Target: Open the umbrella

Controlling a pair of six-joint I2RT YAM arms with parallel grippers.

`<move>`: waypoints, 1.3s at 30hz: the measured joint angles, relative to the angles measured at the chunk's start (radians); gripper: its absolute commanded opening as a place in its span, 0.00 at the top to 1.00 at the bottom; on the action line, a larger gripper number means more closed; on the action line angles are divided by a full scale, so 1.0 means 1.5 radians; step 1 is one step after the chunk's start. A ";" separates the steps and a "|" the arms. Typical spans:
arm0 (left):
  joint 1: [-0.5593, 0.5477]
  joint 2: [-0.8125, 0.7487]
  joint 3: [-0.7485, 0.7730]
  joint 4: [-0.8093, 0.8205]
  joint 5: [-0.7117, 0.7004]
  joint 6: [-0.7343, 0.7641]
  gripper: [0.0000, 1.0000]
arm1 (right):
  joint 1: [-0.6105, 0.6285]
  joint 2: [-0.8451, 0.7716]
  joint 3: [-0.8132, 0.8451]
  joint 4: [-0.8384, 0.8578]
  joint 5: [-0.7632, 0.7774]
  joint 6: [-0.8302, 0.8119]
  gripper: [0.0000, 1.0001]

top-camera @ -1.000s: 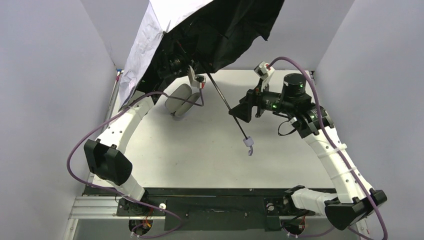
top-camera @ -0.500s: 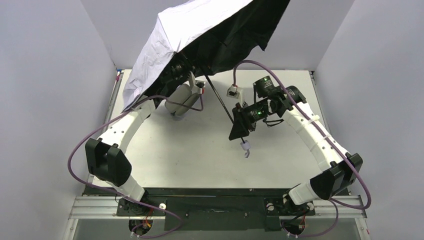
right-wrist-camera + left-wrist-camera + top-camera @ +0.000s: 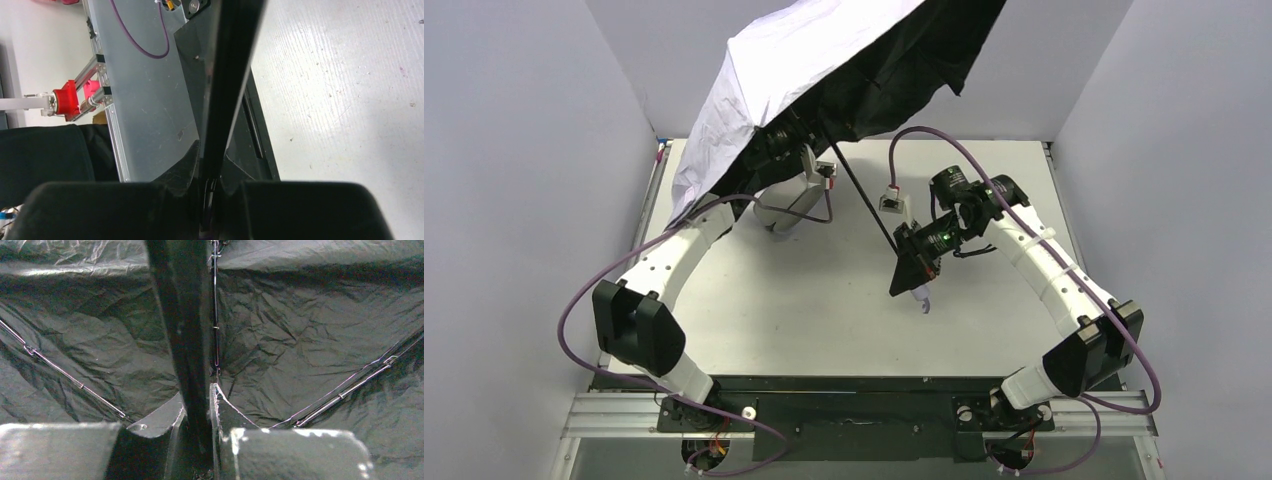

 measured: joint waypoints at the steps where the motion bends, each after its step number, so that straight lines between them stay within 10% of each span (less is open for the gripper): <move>1: -0.001 0.000 -0.006 0.006 -0.001 0.000 0.90 | -0.001 0.000 0.000 -0.005 0.000 -0.005 1.00; 39: 0.038 0.189 0.223 0.051 0.044 -0.028 0.93 | -0.061 -0.040 -0.012 0.141 0.134 -0.010 1.00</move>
